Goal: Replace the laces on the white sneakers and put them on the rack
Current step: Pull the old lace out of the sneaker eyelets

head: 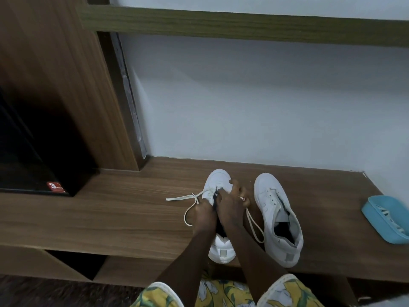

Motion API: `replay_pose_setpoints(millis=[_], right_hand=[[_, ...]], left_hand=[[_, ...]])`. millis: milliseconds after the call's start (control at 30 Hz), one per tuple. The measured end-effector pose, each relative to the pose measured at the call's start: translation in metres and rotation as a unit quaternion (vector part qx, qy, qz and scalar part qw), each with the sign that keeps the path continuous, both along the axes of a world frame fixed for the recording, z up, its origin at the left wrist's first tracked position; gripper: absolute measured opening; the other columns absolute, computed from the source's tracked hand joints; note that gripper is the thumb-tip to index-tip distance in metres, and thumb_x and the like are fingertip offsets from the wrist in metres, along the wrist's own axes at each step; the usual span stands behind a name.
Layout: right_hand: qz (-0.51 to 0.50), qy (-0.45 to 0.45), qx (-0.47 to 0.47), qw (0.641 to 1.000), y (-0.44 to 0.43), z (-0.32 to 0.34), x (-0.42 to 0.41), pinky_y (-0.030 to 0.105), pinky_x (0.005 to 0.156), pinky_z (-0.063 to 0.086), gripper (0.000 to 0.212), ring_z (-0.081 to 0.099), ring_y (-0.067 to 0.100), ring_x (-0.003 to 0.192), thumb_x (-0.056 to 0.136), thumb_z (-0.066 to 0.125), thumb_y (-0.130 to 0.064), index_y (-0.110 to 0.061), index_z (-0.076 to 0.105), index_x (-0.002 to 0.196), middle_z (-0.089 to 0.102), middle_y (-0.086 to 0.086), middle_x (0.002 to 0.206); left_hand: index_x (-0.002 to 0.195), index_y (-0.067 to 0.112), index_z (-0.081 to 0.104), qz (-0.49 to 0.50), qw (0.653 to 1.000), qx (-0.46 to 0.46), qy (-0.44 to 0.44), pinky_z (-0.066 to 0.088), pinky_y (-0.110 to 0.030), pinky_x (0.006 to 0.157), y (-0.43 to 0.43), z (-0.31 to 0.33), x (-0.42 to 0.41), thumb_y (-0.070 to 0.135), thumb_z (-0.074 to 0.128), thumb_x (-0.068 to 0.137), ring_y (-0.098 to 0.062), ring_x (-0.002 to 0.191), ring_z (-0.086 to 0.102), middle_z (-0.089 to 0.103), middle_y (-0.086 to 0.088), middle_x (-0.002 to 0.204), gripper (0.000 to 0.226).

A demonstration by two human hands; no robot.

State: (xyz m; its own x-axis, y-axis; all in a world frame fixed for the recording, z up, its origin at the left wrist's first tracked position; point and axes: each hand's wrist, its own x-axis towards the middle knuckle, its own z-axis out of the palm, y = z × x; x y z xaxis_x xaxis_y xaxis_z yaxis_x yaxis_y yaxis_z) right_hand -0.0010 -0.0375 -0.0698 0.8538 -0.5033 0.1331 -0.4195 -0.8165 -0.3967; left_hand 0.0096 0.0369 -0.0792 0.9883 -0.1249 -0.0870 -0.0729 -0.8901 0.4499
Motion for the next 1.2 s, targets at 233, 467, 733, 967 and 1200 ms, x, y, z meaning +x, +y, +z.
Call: replay_pose_setpoints(millis=[233,467,733,967,1200], right_hand=[[-0.092,-0.058,-0.097,0.989,0.005,-0.008,0.005,0.042,0.066,0.048,0.031,0.063,0.033,0.084,0.048,0.083,-0.002,-0.005,0.067,0.074,0.064,0.014,0.102],[-0.191,-0.030,-0.052,0.980,0.007,-0.004,0.005,0.038,0.069,0.047,0.024,0.061,0.029,0.084,0.064,0.076,-0.005,-0.002,0.066,0.086,0.060,0.013,0.096],[-0.292,0.049,0.102,0.950,0.003,-0.002,0.007,0.040,0.084,0.043,0.022,0.052,0.027,0.109,0.090,0.047,-0.013,-0.007,0.061,0.106,0.051,0.007,0.118],[-0.365,0.001,0.116,0.924,-0.011,-0.002,-0.001,0.048,0.093,0.033,0.028,0.040,0.037,0.116,0.096,0.043,-0.017,0.002,0.051,0.115,0.040,0.018,0.127],[-0.055,0.008,0.014,0.998,0.002,0.004,-0.001,0.046,0.103,0.024,0.028,0.024,0.030,0.135,0.095,0.047,-0.025,-0.024,0.060,0.120,0.027,0.007,0.147]], left_hand=[[0.112,0.008,0.054,0.008,1.000,0.011,0.004,0.049,-0.031,0.076,-0.001,0.001,-0.001,0.018,0.041,0.096,-0.026,0.096,0.065,0.066,-0.013,0.106,0.023],[0.112,0.006,0.055,0.005,1.000,-0.006,0.005,0.048,-0.032,0.076,-0.001,0.001,0.000,0.021,0.039,0.099,-0.027,0.099,0.064,0.065,-0.014,0.109,0.026],[0.110,0.006,0.056,0.009,1.000,-0.006,0.003,0.049,-0.032,0.075,-0.001,0.003,-0.001,0.026,0.038,0.100,-0.027,0.097,0.065,0.066,-0.014,0.107,0.029],[0.108,0.006,0.057,0.024,0.999,-0.040,0.010,0.049,-0.034,0.077,-0.001,0.002,-0.001,0.036,0.037,0.100,-0.030,0.096,0.065,0.067,-0.015,0.105,0.037],[0.115,0.006,0.053,0.011,1.000,-0.015,0.017,0.049,-0.032,0.080,-0.001,0.004,-0.001,0.010,0.035,0.097,-0.026,0.100,0.064,0.065,-0.013,0.110,0.026]])
